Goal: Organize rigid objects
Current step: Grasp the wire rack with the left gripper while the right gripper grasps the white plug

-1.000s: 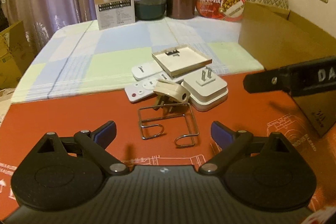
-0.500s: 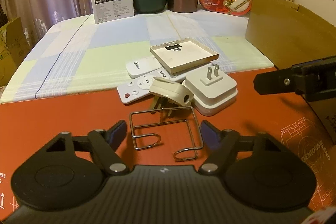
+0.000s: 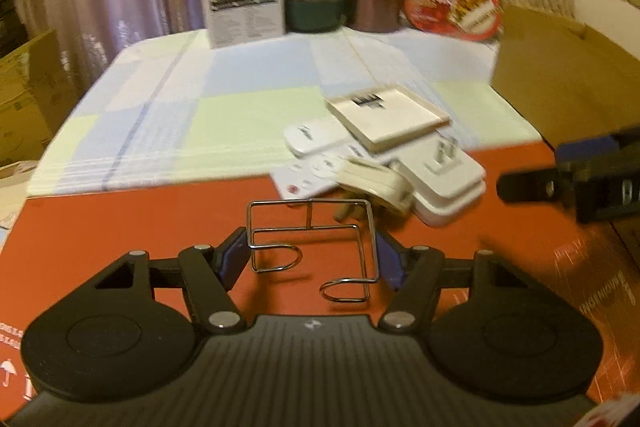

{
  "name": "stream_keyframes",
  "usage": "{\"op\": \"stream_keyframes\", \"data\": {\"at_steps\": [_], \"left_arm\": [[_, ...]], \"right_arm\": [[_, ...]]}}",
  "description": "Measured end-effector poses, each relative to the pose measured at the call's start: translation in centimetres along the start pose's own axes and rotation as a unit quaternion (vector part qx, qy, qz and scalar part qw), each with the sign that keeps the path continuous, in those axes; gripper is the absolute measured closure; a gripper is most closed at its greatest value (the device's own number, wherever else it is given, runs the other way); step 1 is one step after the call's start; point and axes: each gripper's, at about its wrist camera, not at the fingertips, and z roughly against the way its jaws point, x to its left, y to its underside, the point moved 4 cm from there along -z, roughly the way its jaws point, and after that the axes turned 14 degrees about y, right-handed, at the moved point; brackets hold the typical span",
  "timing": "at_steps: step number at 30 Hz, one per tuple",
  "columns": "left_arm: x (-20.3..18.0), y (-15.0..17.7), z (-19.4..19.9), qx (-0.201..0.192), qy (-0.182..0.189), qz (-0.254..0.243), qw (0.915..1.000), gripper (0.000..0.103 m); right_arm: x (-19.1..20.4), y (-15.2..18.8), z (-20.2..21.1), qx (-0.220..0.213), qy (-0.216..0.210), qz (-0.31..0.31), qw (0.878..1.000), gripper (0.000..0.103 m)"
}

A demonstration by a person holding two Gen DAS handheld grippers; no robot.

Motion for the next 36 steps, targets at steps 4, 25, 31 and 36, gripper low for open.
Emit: {"op": "stream_keyframes", "data": {"at_steps": [4,25,31,36], "left_arm": [[1.4,-0.7,0.6,-0.017,-0.012,0.019,0.9996,0.041],[1.8,-1.2,1.2,-0.025,-0.010,0.040,0.9988,0.041],[1.5,-1.1,1.0,-0.023,-0.006,0.040,0.9989,0.041],[1.0,-1.1,0.8,-0.021,0.000,0.035,0.9992,0.041]], "right_arm": [[1.0,0.1,-0.9,-0.003,-0.010,0.024,1.000,0.014],[3.9,0.2,-6.9,-0.004,-0.006,0.078,0.997,0.030],[3.5,0.1,-6.5,0.000,-0.002,0.065,0.998,0.042],[3.1,0.4,-4.8,0.002,0.011,0.050,0.999,0.042]]}}
